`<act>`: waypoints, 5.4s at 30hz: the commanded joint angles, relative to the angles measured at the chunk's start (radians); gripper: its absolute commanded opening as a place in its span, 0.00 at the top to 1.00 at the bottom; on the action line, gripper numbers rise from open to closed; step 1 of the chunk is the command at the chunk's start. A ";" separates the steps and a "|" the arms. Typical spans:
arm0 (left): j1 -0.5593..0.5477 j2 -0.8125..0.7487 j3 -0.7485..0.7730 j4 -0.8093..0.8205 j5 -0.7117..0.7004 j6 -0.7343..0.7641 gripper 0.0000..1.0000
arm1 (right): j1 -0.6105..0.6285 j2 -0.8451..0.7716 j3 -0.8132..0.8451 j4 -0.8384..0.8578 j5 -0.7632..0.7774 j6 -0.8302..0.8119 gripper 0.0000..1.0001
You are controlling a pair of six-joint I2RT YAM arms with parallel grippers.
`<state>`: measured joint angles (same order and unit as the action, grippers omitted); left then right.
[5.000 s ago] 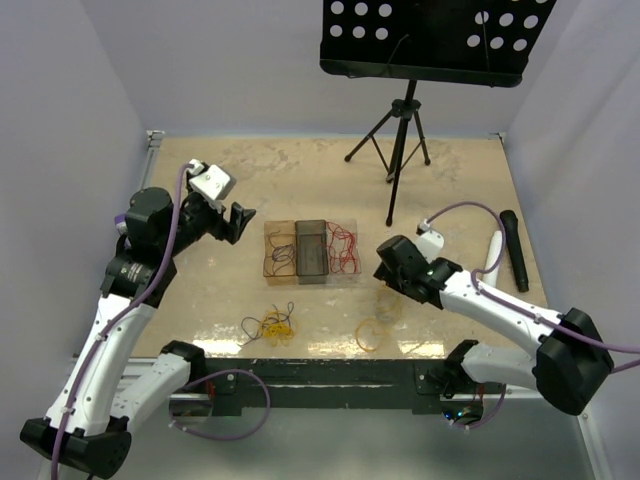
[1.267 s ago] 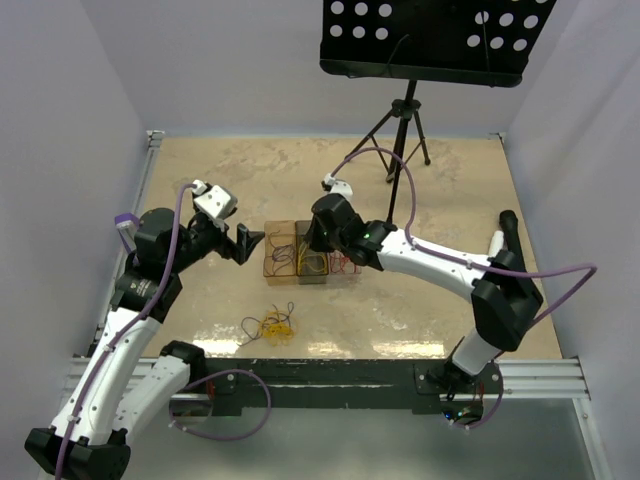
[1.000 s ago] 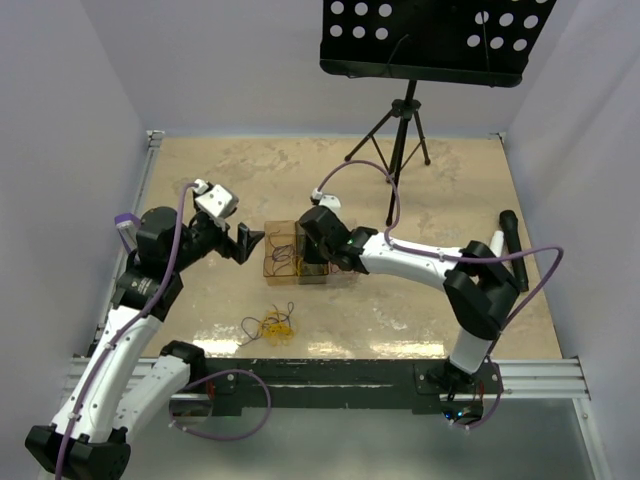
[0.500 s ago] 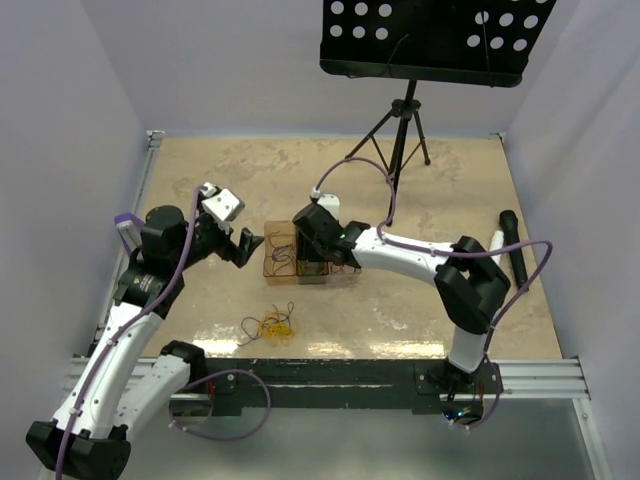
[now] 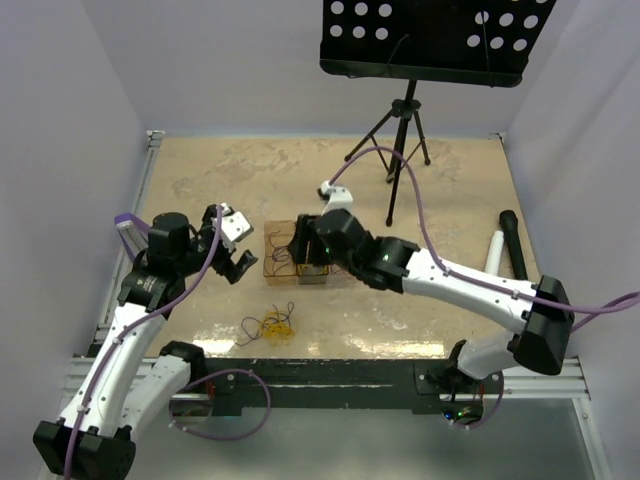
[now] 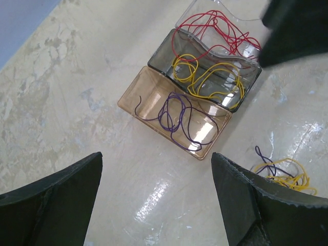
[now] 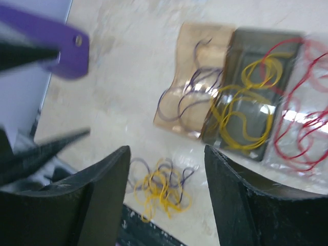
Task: Untangle the cables
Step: Place the cable in the bin, then untie the cable.
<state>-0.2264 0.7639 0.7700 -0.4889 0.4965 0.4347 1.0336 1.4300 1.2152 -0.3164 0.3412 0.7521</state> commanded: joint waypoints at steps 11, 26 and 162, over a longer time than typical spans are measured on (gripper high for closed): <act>0.111 0.080 -0.032 -0.023 0.180 0.079 0.12 | 0.327 0.158 -0.252 0.253 0.050 0.053 0.50; 0.111 0.057 -0.055 -0.043 0.212 0.107 0.14 | 0.327 0.282 -0.184 0.274 0.053 0.026 0.83; 0.127 0.096 -0.047 -0.143 0.024 0.405 0.48 | 0.349 -0.203 -0.155 0.224 0.302 -0.083 0.49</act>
<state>-0.1261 0.7811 0.7670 -0.7429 0.6228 0.9035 1.3808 1.2152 1.0595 -0.2543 0.6788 0.6468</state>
